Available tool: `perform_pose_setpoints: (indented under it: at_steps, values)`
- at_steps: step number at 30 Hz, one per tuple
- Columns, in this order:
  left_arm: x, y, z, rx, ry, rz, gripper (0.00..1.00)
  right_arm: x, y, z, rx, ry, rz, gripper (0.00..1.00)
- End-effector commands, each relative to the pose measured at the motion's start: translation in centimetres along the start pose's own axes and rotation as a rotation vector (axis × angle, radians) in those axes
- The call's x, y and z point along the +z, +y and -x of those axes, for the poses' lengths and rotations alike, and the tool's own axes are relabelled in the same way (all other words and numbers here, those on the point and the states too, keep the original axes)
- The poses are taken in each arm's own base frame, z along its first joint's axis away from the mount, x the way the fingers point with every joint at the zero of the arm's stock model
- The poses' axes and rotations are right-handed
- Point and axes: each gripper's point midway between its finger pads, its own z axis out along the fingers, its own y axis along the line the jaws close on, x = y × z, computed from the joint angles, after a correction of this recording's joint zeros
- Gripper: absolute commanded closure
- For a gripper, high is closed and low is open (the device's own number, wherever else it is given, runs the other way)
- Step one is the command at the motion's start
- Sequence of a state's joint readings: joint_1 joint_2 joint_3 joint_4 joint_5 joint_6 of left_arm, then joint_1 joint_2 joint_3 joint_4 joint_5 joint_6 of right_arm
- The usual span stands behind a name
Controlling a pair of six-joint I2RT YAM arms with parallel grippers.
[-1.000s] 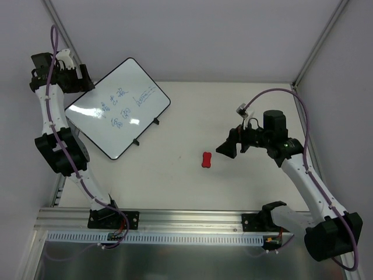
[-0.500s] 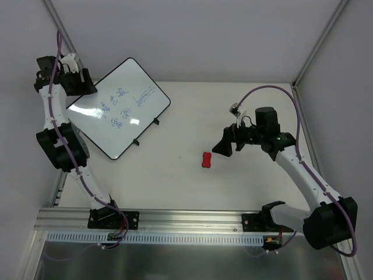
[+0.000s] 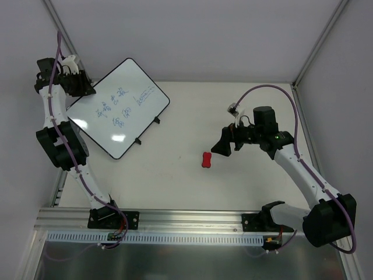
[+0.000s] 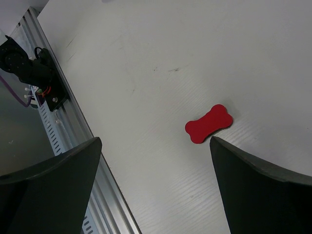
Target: Erase the whiteboard
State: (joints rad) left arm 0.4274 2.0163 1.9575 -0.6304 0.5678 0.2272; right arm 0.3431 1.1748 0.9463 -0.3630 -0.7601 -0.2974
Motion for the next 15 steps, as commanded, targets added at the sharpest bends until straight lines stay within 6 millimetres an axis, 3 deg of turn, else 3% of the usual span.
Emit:
perform_pose_setpoints:
  at_steps: [1, 5, 15]
  values:
    - [-1.0, -2.3, 1.3, 0.026, -0.036, -0.073, 0.66, -0.3, 0.5, 2.0, -0.063, -0.038, 0.003, 0.01]
    - [-1.2, -2.9, 0.6, -0.005, -0.024, -0.093, 0.75, -0.3, 0.4, 2.0, -0.068, -0.04, 0.0, 0.01]
    - [-2.2, -5.5, -0.7, -0.08, -0.012, -0.187, 0.87, -0.5, 0.6, 1.6, -0.071, -0.038, 0.0, 0.01]
